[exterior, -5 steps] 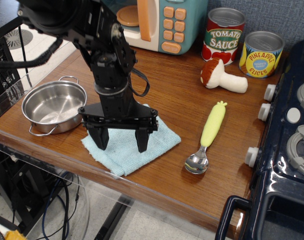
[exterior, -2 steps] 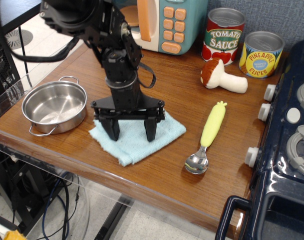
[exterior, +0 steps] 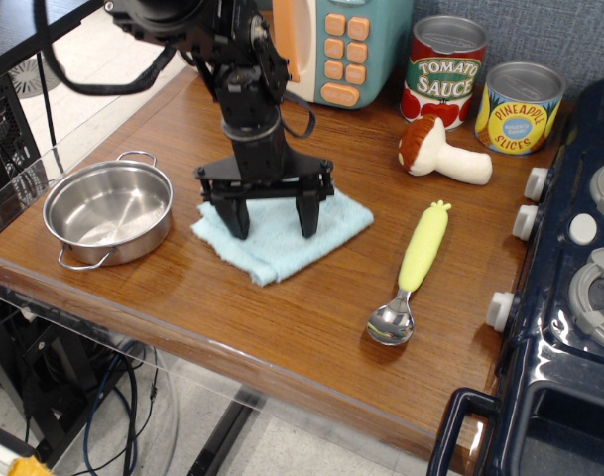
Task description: Move in cloth table
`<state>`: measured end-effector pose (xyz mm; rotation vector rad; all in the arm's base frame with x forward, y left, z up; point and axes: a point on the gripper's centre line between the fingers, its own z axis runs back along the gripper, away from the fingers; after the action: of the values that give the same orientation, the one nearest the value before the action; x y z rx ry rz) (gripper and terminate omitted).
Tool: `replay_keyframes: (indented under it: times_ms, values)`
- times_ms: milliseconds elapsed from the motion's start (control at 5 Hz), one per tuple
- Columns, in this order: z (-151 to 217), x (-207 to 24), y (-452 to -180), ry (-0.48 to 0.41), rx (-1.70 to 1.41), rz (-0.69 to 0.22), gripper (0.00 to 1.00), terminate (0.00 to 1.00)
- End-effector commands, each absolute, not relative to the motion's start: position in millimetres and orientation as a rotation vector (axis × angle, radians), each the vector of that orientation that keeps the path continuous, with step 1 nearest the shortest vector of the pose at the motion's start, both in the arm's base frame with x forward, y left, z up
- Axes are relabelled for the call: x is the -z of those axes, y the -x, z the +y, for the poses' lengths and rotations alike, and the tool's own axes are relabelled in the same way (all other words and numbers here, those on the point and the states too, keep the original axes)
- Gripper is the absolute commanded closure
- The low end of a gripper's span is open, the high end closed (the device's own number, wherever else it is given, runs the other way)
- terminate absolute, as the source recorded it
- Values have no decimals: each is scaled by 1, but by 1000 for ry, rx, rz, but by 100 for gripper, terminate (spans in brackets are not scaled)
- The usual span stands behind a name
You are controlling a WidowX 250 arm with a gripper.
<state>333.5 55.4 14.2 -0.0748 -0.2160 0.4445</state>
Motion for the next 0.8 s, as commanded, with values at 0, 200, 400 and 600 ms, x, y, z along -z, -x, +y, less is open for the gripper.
replay_keyframes:
  times_ms: [0, 200, 400, 600]
  values:
    - [85, -15, -370, 74, -485, -266, 0, 0]
    - [105, -20, -373, 42, -530, -276, 0, 0]
    - [133, -24, -372, -6, -596, -272, 0, 0]
    - [160, -29, -370, -29, -655, -283, 0, 0]
